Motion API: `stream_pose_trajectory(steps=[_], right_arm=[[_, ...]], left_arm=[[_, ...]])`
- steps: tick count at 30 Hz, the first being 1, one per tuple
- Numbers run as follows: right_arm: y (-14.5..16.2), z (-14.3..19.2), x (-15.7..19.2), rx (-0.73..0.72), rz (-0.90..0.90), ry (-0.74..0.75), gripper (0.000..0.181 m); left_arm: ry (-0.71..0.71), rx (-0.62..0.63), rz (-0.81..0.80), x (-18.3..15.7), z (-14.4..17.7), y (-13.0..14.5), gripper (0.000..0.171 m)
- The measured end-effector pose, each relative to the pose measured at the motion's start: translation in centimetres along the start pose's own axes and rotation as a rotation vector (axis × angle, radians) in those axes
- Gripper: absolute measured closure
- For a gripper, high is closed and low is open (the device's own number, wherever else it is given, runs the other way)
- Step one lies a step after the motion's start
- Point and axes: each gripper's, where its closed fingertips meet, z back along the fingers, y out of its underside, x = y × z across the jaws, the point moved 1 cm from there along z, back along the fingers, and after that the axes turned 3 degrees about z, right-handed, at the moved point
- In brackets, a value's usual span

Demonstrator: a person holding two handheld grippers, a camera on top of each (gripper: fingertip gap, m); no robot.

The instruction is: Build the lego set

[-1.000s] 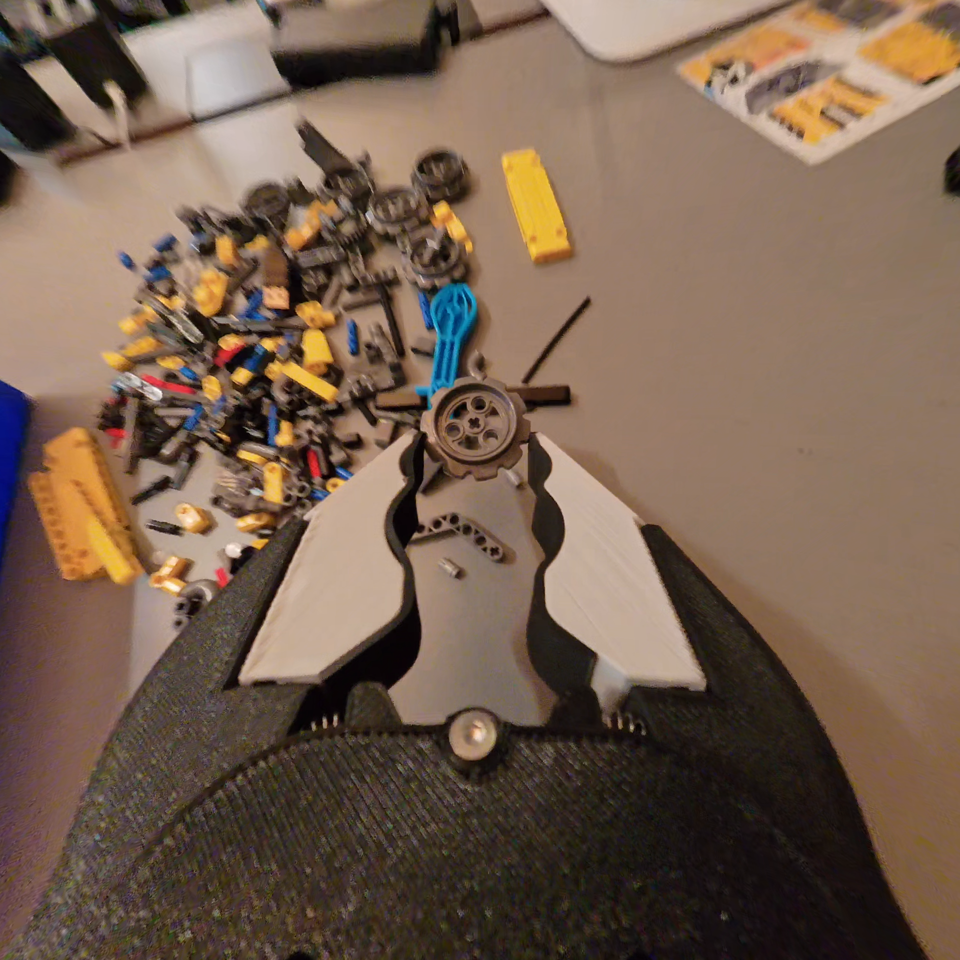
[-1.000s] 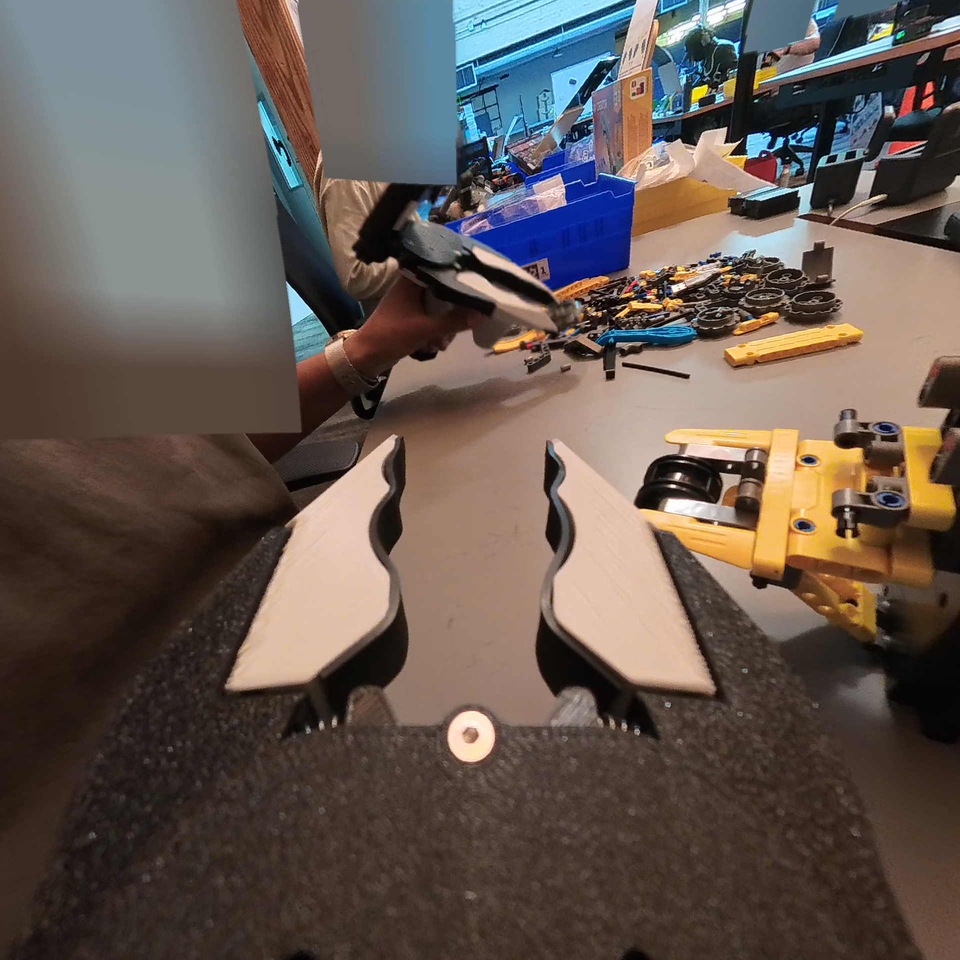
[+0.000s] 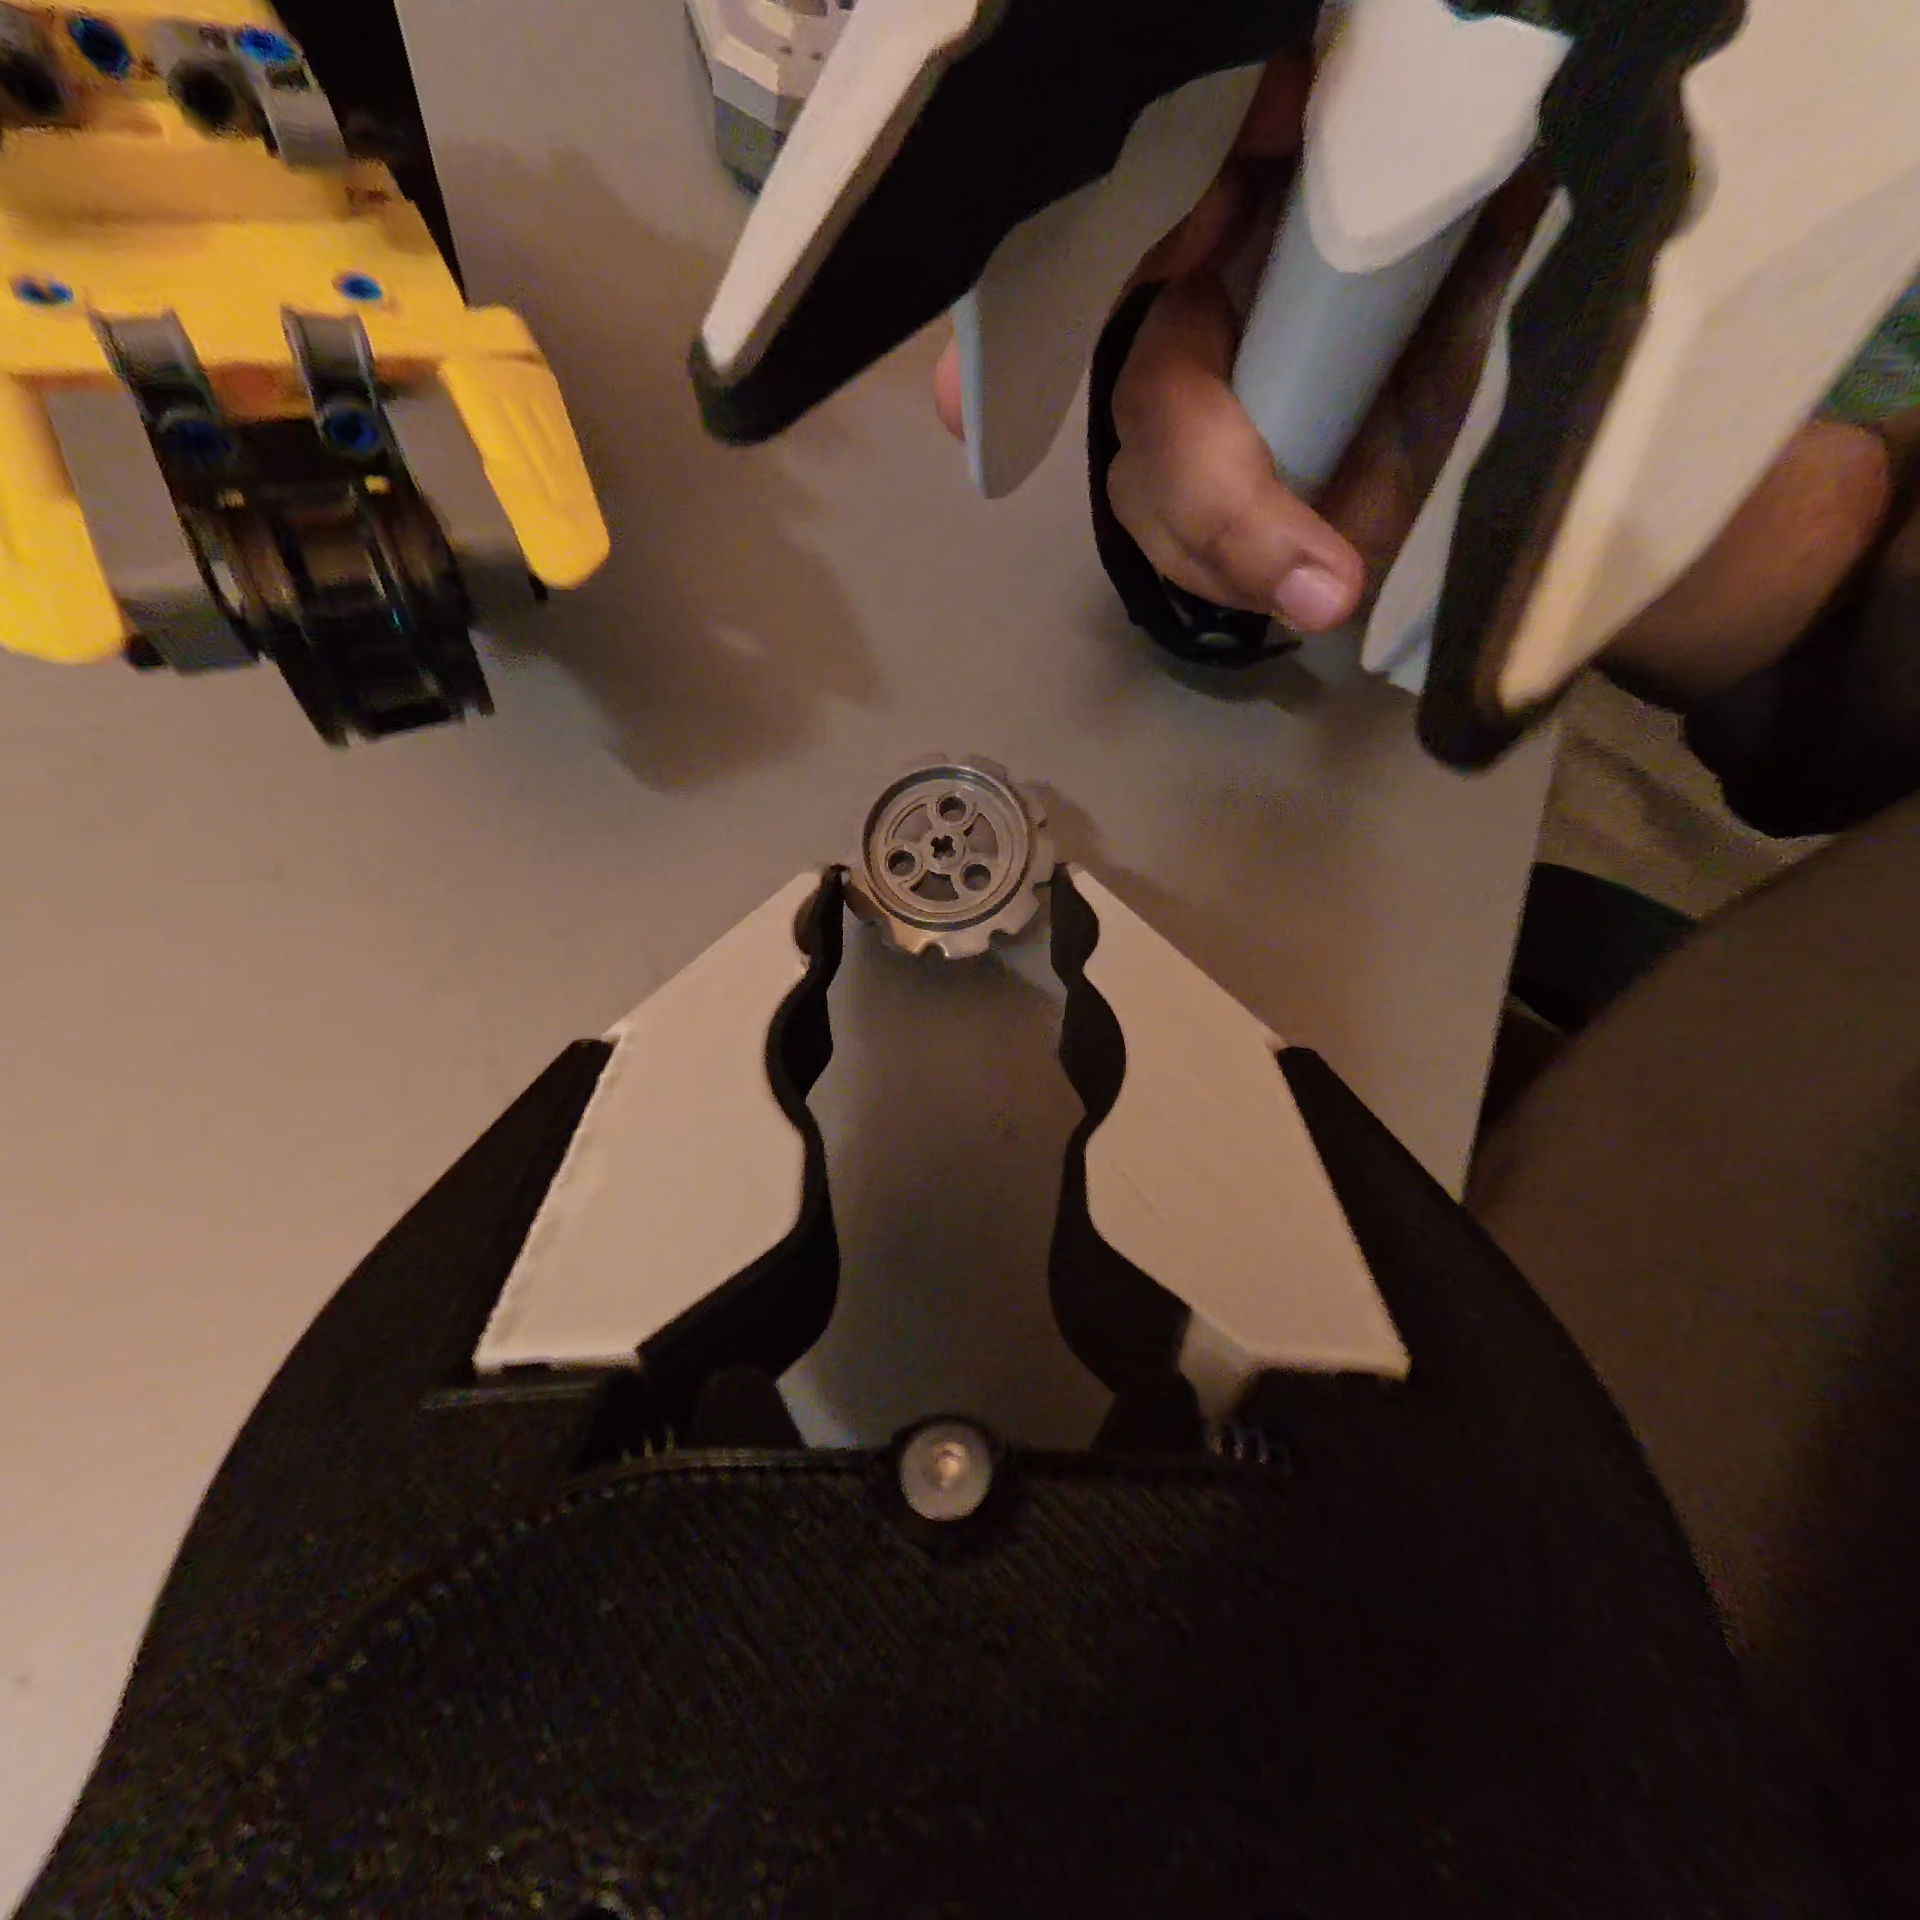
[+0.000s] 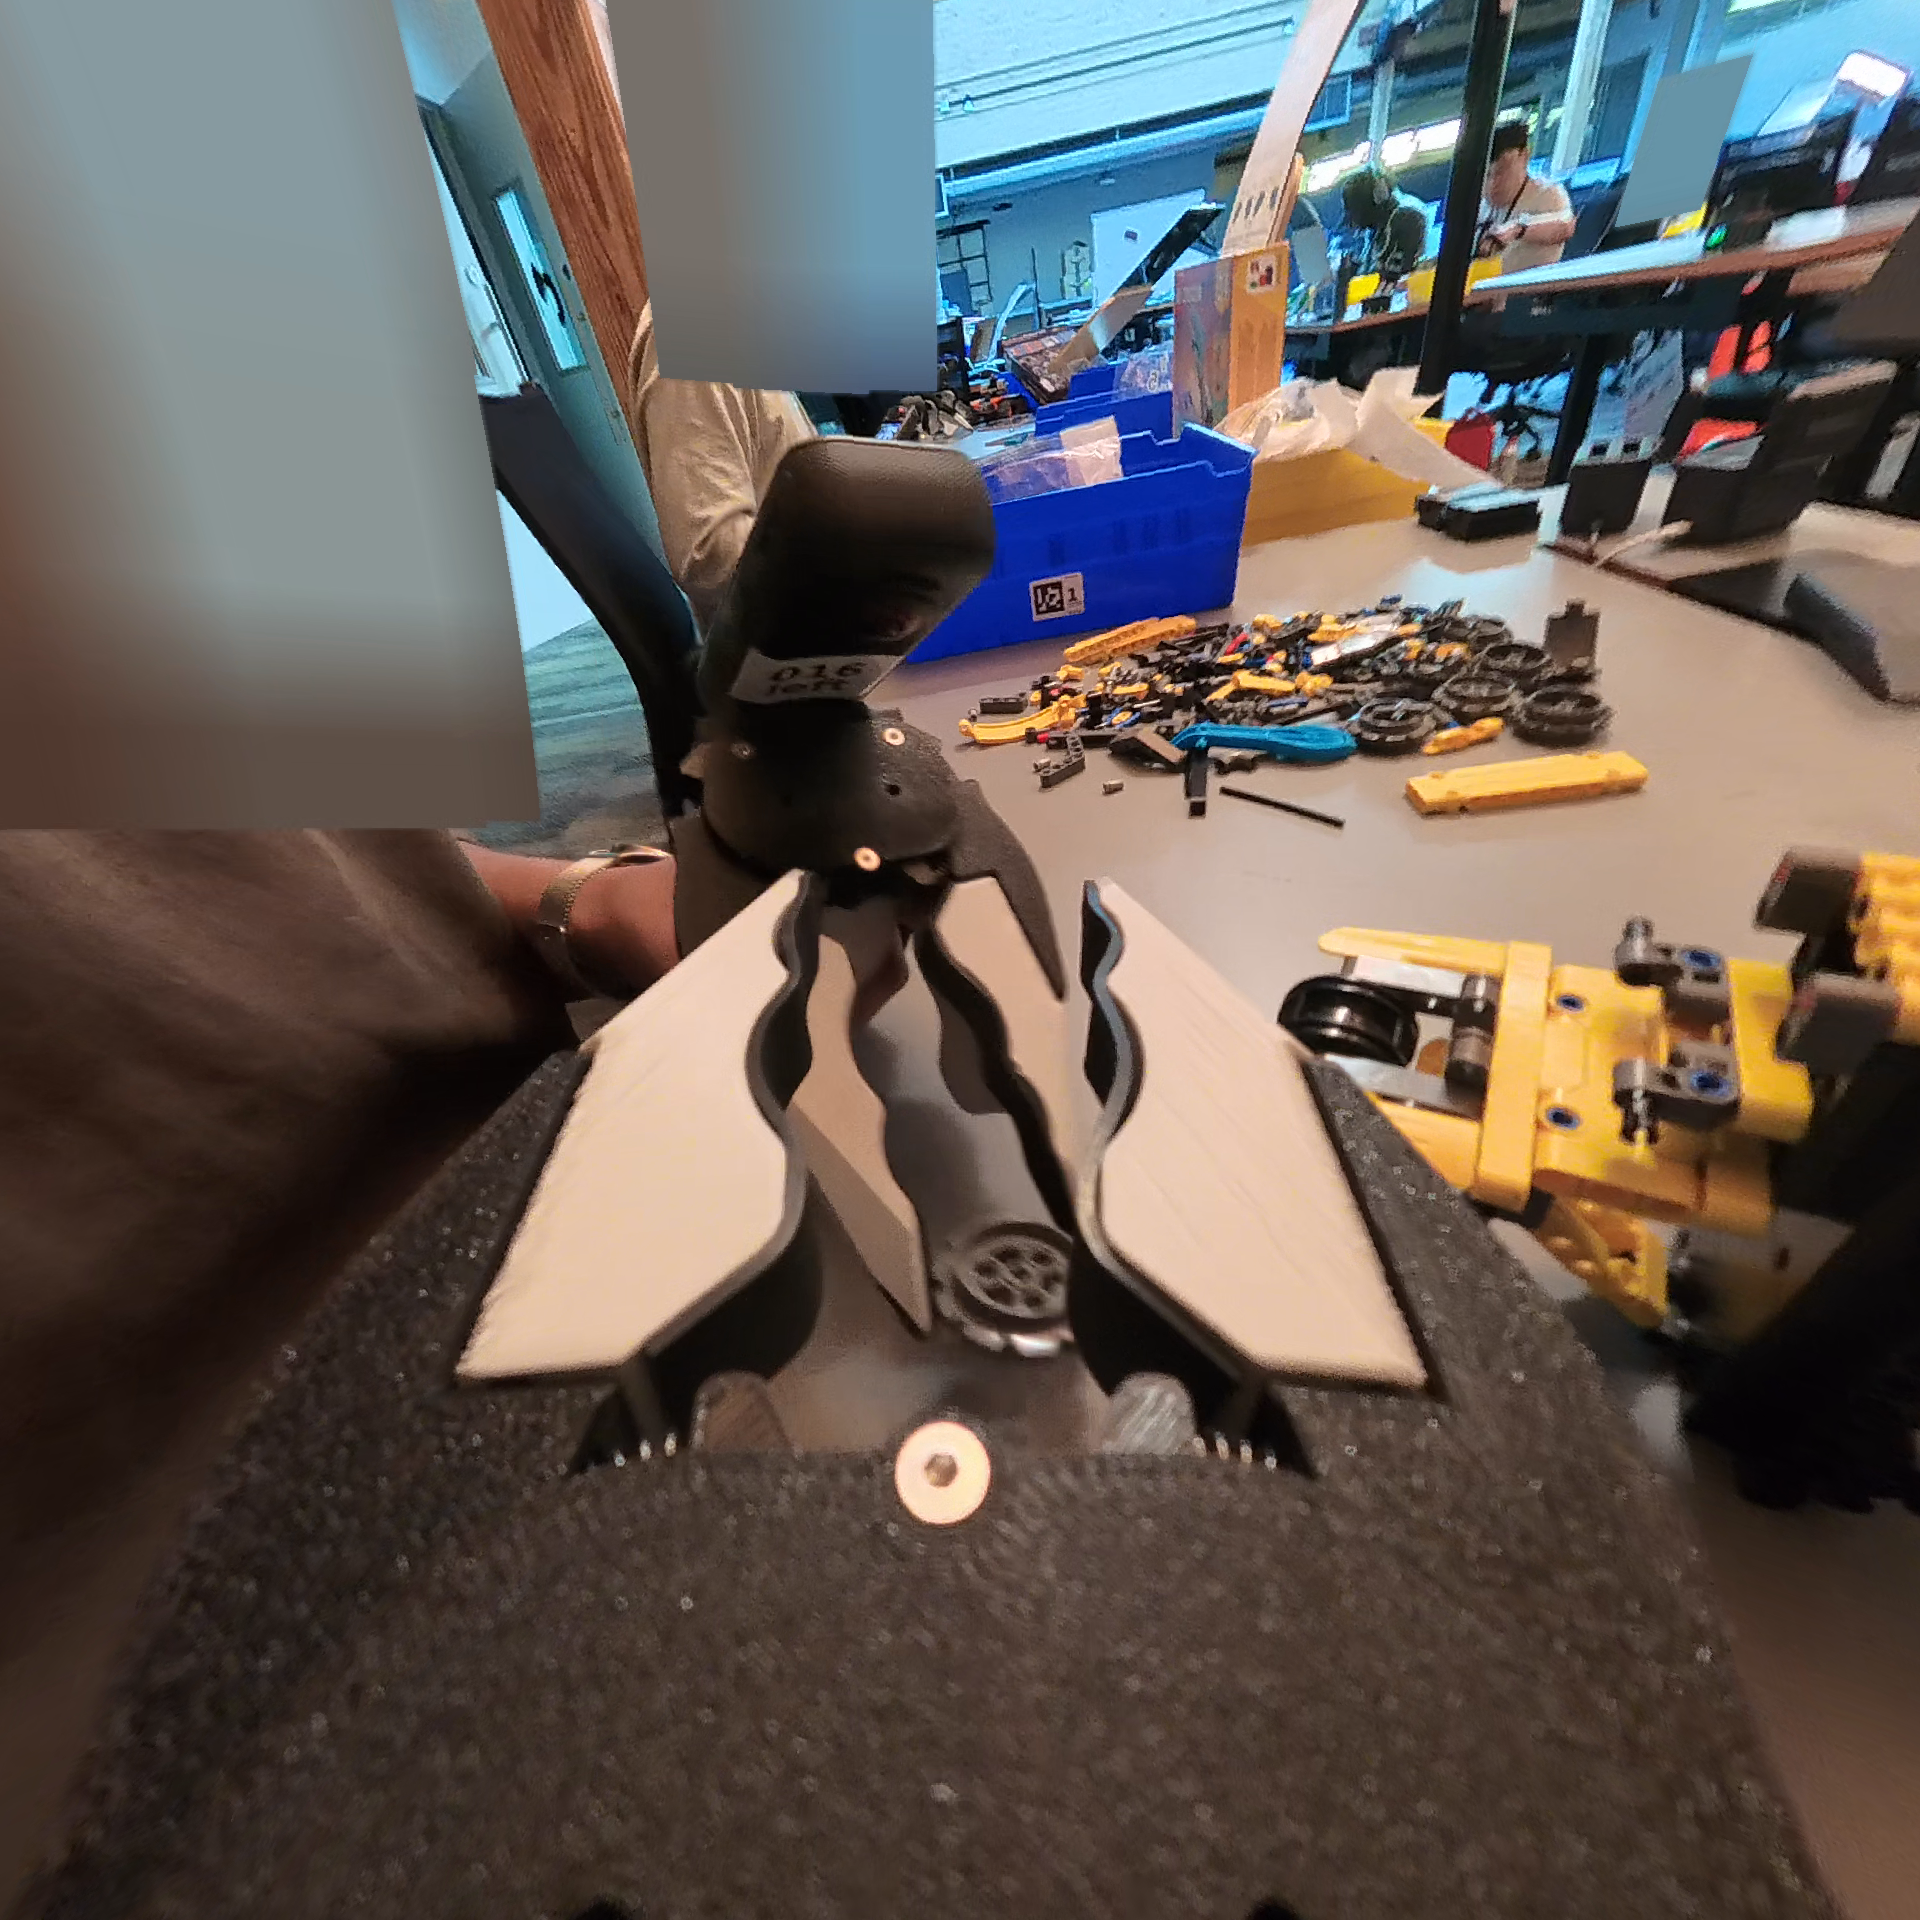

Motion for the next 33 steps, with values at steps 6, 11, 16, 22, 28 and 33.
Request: stream_pose_trajectory(steps=[6,11,16,22,28,33], right_arm=[[-0.1,0.3,-0.4,0.002,0.012,0.022,0.131],[-0.2,0.3,-0.4,-0.004,-0.002,0.019,0.131],[0.3,0.0,-0.4,0.018,-0.003,0.016,0.131],[0.4,0.0,-0.5,0.020,-0.008,0.018,0.131],[0.3,0.1,-0.4,0.019,-0.008,0.019,0.131],[0.2,0.1,-0.4,0.020,-0.004,0.021,0.131]], left_arm=[[-0.057,-0.002,-0.011,0.9,-1.0,-1.1,0.136],[-0.090,-0.001,-0.009,1.7,-1.0,-0.8,0.136],[-0.113,-0.006,-0.014,2.0,-1.0,-0.9,0.136],[-0.114,0.025,-0.002,2.1,-1.3,-0.5,0.136],[-0.124,0.042,0.006,2.3,-1.5,-0.3,0.136],[-0.128,0.050,0.018,2.5,-1.6,-0.3,0.137]])
